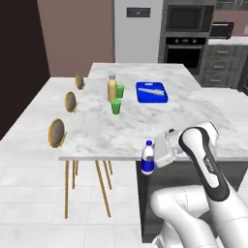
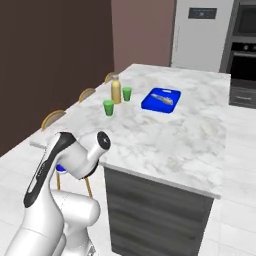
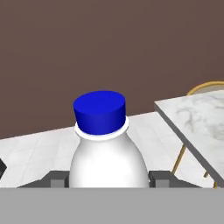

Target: Place the drinks on the dining counter in a tight cluster.

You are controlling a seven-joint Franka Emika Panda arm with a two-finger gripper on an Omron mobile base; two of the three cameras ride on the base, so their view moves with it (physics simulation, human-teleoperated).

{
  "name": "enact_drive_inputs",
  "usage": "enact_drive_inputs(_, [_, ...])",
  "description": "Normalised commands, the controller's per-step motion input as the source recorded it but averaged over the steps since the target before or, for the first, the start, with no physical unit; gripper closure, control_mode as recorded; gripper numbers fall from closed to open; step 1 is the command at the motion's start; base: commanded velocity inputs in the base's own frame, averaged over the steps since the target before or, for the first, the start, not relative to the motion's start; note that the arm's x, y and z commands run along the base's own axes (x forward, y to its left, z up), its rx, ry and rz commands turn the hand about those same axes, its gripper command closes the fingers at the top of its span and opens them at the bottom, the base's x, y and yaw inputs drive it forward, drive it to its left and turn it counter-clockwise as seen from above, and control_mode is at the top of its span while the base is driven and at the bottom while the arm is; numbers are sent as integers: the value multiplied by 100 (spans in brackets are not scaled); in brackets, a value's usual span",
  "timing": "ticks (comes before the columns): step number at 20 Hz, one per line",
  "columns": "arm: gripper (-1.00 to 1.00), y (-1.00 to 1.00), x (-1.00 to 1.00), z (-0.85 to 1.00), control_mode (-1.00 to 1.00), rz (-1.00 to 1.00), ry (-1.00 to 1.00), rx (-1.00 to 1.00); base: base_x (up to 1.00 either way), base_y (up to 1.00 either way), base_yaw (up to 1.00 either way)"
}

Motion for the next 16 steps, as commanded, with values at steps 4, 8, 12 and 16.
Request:
enact_drive_inputs(4, [100,0,0,0,100,0,0,0,52,36,-23])
enact_drive_inputs(8, [100,0,0,0,100,0,0,0,50,45,-22])
enact_drive_inputs(12, [100,0,0,0,100,0,0,0,61,37,-19])
enact_drive_inputs(16, [100,0,0,0,100,0,0,0,64,28,-17])
